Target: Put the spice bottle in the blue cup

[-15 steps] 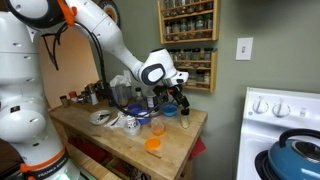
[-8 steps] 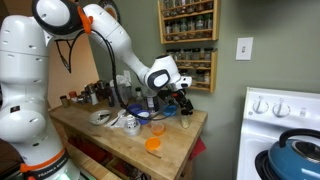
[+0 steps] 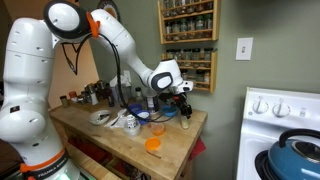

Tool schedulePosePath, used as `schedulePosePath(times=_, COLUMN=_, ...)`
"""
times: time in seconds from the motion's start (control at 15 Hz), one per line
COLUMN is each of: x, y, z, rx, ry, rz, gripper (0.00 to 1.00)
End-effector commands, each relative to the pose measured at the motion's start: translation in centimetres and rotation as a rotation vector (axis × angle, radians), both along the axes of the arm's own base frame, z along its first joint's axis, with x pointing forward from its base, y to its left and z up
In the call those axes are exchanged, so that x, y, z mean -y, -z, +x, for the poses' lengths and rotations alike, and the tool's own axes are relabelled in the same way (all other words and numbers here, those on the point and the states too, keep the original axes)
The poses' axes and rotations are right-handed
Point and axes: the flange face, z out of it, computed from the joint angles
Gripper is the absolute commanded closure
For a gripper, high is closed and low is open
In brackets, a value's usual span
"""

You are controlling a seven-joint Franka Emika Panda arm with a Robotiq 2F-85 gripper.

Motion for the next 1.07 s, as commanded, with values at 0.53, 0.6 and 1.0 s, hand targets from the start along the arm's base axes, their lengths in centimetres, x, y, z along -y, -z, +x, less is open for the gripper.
schedulePosePath(times=0.53, x=-3.6, y=-8.9, z=-4.9, rx=0.008, ry=-0.185, rz=0.063, gripper=0.71)
schedulePosePath(times=0.6, x=-5.1, y=-9.1, z=-5.7, rx=-0.003, ry=-0.247, rz=0.075, gripper=0.71)
schedulePosePath(times=1.0, x=-15.6, y=-10.5, z=-7.8, rx=0.062, ry=-0.543, rz=0.102, gripper=0.71)
